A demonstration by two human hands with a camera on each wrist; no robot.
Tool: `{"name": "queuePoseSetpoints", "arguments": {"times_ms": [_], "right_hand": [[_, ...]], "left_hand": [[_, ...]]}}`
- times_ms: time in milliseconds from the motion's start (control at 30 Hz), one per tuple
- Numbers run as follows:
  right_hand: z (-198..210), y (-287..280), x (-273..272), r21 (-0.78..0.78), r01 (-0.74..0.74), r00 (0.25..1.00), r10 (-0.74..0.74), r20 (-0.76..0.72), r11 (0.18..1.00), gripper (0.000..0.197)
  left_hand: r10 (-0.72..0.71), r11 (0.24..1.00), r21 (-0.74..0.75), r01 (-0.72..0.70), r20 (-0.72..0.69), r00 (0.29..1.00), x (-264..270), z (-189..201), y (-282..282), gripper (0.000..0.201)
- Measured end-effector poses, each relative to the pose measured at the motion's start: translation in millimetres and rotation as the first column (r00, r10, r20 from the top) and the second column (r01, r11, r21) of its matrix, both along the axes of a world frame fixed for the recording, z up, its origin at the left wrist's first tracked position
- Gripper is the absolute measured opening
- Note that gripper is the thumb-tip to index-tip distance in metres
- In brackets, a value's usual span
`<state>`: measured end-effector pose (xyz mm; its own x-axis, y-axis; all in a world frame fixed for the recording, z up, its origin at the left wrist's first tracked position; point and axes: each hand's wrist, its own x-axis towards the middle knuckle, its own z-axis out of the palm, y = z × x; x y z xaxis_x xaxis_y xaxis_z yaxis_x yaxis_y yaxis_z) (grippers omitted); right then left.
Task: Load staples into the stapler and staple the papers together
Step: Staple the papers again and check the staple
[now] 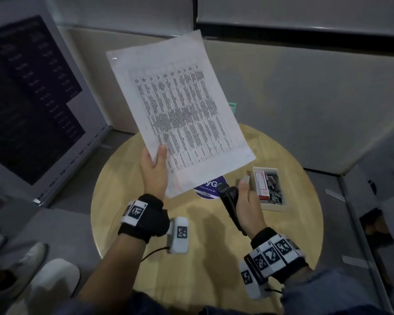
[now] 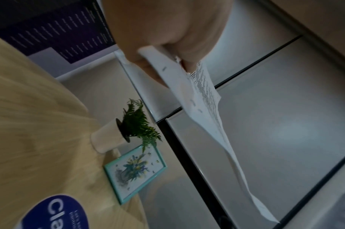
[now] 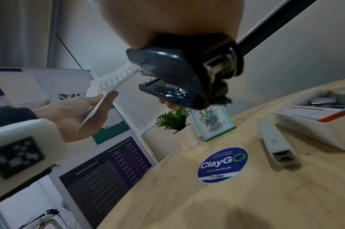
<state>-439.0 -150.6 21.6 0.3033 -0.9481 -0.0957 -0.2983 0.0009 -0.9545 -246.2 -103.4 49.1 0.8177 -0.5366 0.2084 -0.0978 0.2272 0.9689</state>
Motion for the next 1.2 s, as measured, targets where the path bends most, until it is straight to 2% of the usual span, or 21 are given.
{"name": "queuePoseSetpoints", "arguments": {"times_ms": [100,233,267,433,633,767,933,1200], "right_hand": [[8.1,-3.3,7.3,0.022,0.007,1.0,-0.007,-0.003,1.0,0.055],[15.2,-10.2,15.9,0.033,-0.02,0.999,0.018,0.049,0.999,0.083],[17.5,-10.5,17.0,0.02,-0.02,0.998,0.019,0.064,1.0,0.085],[25.4,-8.9,20.9,-0.033,0.029,0.993,-0.025,0.112,0.999,0.061],[34.8,-9.9,24.0,0.136,0.115,0.969,-0.141,0.205,0.984,0.051],[29.2,-7.4,27.9,0.122,0.101,0.977,-0.122,0.173,0.987,0.063],[29.0,-6.3,26.3,0.243,0.116,0.971,-0.162,0.176,0.963,0.048],[21.8,-5.9,28.4,0.283,0.137,0.966,-0.191,0.172,0.949,0.047]], "left_hand": [[-0.046,0.998,-0.032,0.046,0.006,0.999,-4.5,12.6,-11.2,0.024],[-0.057,0.997,-0.042,0.059,0.05,0.997,-8.7,22.0,-13.8,0.021],[-0.055,0.997,-0.042,0.057,0.066,0.996,-9.2,23.0,-13.7,0.021],[-0.045,0.998,-0.046,0.051,0.123,0.991,-13.5,25.3,-12.3,0.024],[-0.065,0.997,-0.033,0.072,0.178,0.982,-16.3,27.5,-8.2,0.028],[-0.085,0.996,-0.02,0.09,0.185,0.979,-16.2,27.9,-9.5,0.026],[-0.133,0.991,0.019,0.132,0.201,0.97,-17.5,23.9,-11.9,0.028],[-0.13,0.991,0.024,0.128,0.212,0.969,-16.7,18.7,-12.9,0.032]]}}
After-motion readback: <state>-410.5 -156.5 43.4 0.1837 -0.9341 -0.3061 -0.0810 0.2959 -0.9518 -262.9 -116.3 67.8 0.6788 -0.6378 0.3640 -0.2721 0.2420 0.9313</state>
